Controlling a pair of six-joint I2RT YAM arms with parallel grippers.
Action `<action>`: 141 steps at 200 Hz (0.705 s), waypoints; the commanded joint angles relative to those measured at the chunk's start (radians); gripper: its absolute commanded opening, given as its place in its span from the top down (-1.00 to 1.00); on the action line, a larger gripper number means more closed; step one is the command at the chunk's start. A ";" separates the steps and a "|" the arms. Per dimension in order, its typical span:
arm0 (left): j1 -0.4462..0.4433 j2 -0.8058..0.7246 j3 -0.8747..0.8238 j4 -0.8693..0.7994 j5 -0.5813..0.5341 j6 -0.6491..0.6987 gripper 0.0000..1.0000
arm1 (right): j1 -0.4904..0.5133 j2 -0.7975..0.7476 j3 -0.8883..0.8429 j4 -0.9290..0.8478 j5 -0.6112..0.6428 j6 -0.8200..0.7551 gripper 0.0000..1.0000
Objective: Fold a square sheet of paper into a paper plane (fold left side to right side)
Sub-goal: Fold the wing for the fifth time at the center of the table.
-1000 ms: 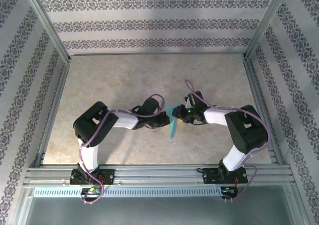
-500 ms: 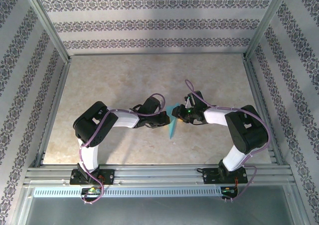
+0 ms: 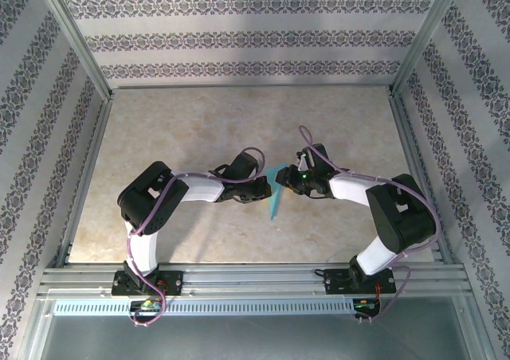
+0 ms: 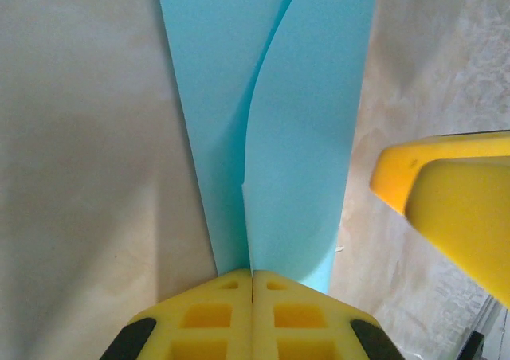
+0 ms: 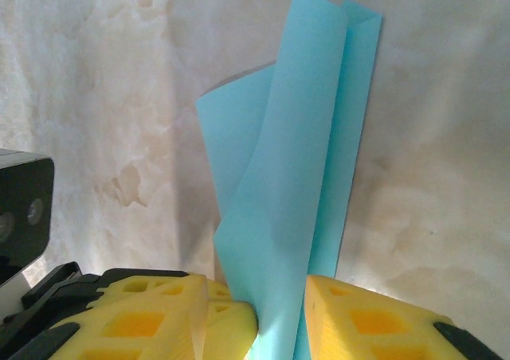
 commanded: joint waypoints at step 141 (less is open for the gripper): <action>0.001 0.038 0.005 -0.157 -0.094 0.029 1.00 | -0.005 0.104 0.102 -0.062 -0.050 -0.090 1.00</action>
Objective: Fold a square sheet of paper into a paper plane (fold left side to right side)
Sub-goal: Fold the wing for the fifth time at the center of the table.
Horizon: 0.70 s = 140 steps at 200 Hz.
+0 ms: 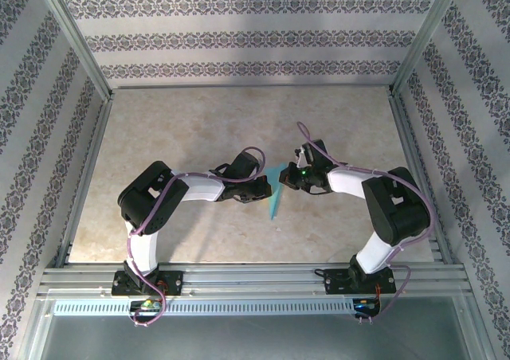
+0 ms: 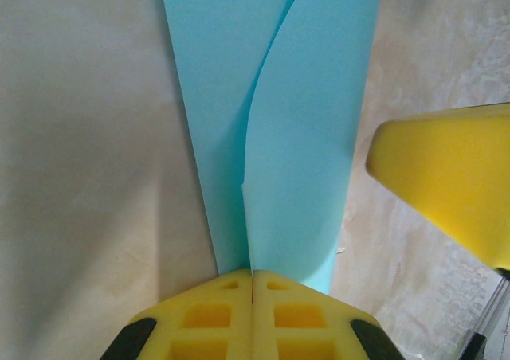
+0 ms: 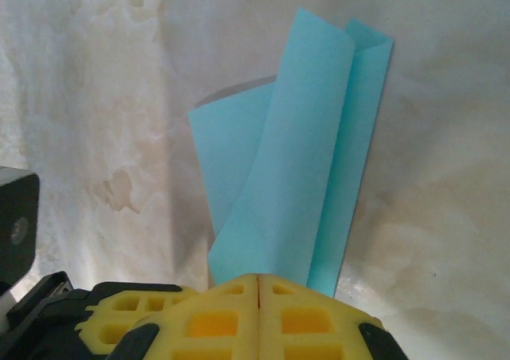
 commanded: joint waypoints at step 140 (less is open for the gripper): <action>0.001 0.046 0.002 -0.137 -0.082 0.027 1.00 | 0.009 0.062 0.028 -0.043 0.036 -0.045 1.00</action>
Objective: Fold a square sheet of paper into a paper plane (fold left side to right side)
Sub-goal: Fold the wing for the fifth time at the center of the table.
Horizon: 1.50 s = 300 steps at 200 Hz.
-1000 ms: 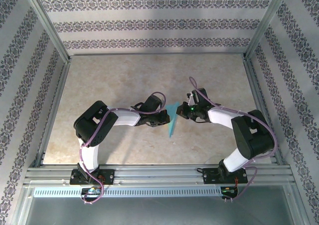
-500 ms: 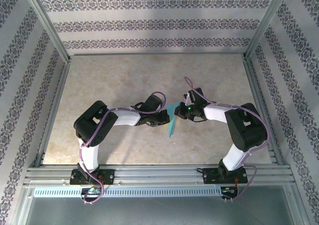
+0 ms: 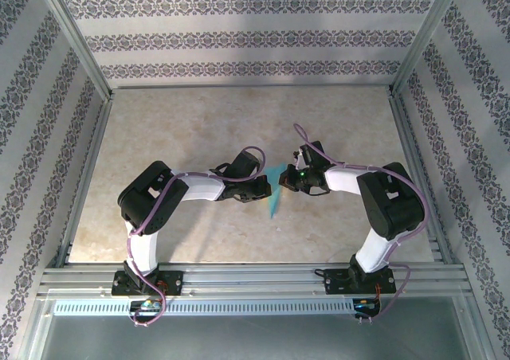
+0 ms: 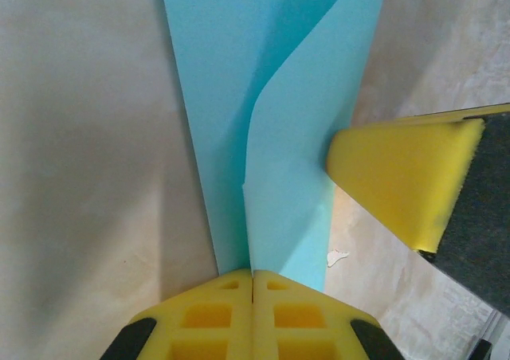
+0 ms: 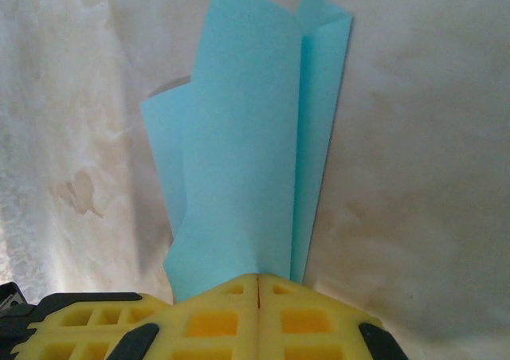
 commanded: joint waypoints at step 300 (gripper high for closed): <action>-0.028 -0.077 0.130 -0.220 0.194 0.074 0.95 | 0.013 0.056 -0.010 -0.099 0.043 -0.051 1.00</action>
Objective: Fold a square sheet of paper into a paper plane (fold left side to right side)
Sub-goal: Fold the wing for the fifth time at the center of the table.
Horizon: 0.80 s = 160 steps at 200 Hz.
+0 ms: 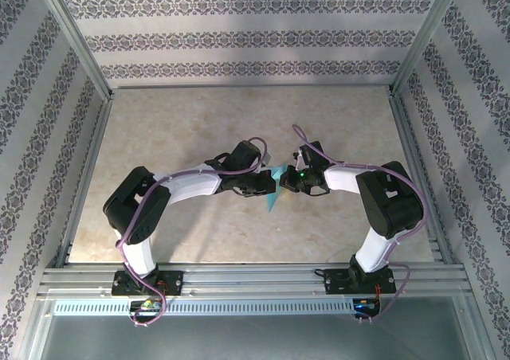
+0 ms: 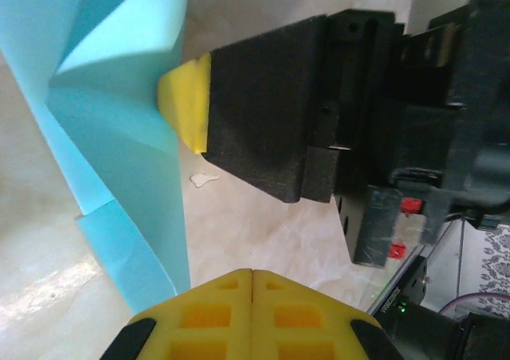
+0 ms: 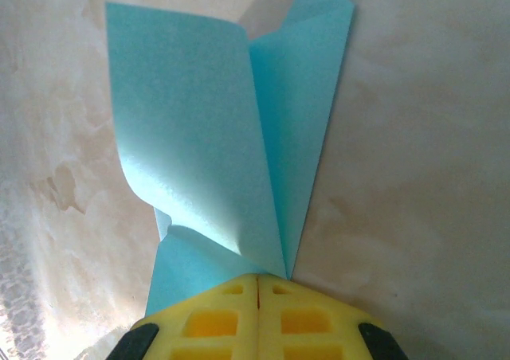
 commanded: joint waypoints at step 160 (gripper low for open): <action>-0.019 0.136 -0.036 0.035 0.072 -0.038 0.96 | 0.017 0.047 -0.014 -0.075 0.033 -0.026 1.00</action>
